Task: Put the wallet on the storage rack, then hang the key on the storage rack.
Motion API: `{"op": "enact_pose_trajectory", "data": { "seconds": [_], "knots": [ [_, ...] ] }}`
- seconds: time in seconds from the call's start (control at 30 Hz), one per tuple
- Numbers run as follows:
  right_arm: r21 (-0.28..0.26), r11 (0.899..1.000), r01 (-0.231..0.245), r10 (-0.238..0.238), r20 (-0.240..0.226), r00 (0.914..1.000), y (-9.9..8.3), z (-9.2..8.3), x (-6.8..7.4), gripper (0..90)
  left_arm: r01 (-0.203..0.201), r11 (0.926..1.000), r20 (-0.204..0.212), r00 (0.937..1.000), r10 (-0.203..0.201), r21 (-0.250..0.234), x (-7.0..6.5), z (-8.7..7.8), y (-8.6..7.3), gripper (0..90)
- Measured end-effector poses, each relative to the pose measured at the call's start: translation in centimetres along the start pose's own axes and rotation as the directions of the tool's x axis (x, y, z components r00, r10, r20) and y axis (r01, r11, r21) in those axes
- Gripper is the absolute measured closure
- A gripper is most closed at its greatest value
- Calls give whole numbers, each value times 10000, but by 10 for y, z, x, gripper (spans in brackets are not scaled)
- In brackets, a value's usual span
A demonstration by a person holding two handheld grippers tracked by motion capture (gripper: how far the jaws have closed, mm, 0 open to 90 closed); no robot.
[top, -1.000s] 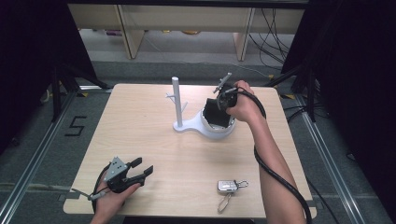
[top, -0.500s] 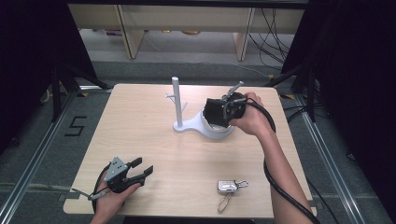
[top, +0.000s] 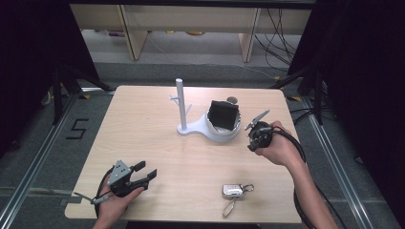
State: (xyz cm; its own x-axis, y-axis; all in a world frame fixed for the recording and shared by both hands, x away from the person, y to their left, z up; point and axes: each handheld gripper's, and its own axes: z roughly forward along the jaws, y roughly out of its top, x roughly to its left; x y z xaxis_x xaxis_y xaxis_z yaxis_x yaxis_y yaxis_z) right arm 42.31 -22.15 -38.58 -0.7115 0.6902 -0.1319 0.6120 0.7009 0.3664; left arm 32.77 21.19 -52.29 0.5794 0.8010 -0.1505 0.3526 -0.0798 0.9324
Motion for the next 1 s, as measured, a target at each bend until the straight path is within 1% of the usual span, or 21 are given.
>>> {"op": "enact_pose_trajectory", "data": {
  "seconds": [0.13,0.2,0.27,0.3,0.33,0.37,0.4,0.43,0.47,0.5,0.53,0.57,0.6,0.63,0.73,0.77,0.8,0.83,0.9,0.97,1.0],
  "knots": [
    [180,9998,-119,122,-144,9998,-11,1,1,881,2,10000,-63,10000,-2,5,-1,-1,0,412],
    [254,9994,-231,237,-232,9994,-18,2,3,895,-62,10000,-40,10000,62,-10,-1,-2,0,447],
    [268,9994,-196,203,-228,9995,-23,2,4,900,-168,9998,-15,9999,168,-88,-2,-2,0,484],
    [292,9994,-209,217,-260,9994,-25,2,6,900,-221,9997,65,9997,221,-125,-2,-2,-1,513],
    [373,9991,-207,217,-262,9994,-27,2,7,900,-267,9996,13,9996,267,-30,-3,-3,-1,548],
    [413,9991,-21,31,-235,9997,-28,2,9,900,-274,9996,30,9996,274,-37,-3,-3,-1,590],
    [516,9987,10,5,-305,9995,-30,3,12,900,-248,9997,39,9997,248,-25,-3,-4,-1,629],
    [551,9983,176,-158,-343,9993,-32,3,14,900,-280,9995,22,9996,279,109,-4,-5,0,672],
    [725,9969,307,-268,-543,9982,-37,4,19,900,-300,9995,52,9995,300,101,-4,-5,0,743],
    [725,9969,307,-268,-543,9982,-37,4,19,900,-386,9993,165,9991,386,21,-5,-5,1,743],
    [794,9965,245,-201,-564,9982,-38,4,21,900,-518,9986,148,9986,517,48,-7,-6,4,778],
    [858,9958,318,-263,-643,9976,-42,3,24,900,-601,9982,244,9979,602,-46,-8,-5,6,811],
    [936,9951,333,-264,-744,9969,-45,3,27,900,-712,9974,239,9972,710,79,-11,-6,8,839],
    [1023,9944,247,-157,-886,9959,-48,4,31,900,-743,9972,455,9962,743,-9,-13,-5,10,862],
    [1233,9915,405,-264,-1139,9931,-59,6,40,900,-1139,9934,835,9902,1122,164,-22,-2,16,895],
    [1348,9895,530,-357,-1279,9911,-62,7,43,900,-1237,9923,1014,9873,1224,68,-26,1,17,897],
    [1578,9856,607,-353,-1592,9866,-68,10,48,900,-1391,9902,1131,9841,1370,113,-30,4,18,899],
    [1578,9856,607,-353,-1592,9866,-68,10,48,900,-1564,9874,1314,9796,1521,234,-34,7,20,899],
    [1808,9820,551,-218,-1814,9832,-73,14,53,900,-1902,9813,1759,9674,1819,309,-43,15,25,899],
    [1974,9791,498,-90,-2023,9793,-75,18,57,900,-2127,9758,2098,9575,1978,508,-53,24,31,899],
    [2083,9766,541,-92,-2108,9775,-76,19,59,900,-2284,9721,2429,9472,2092,532,-57,29,34,899]
  ]
}}
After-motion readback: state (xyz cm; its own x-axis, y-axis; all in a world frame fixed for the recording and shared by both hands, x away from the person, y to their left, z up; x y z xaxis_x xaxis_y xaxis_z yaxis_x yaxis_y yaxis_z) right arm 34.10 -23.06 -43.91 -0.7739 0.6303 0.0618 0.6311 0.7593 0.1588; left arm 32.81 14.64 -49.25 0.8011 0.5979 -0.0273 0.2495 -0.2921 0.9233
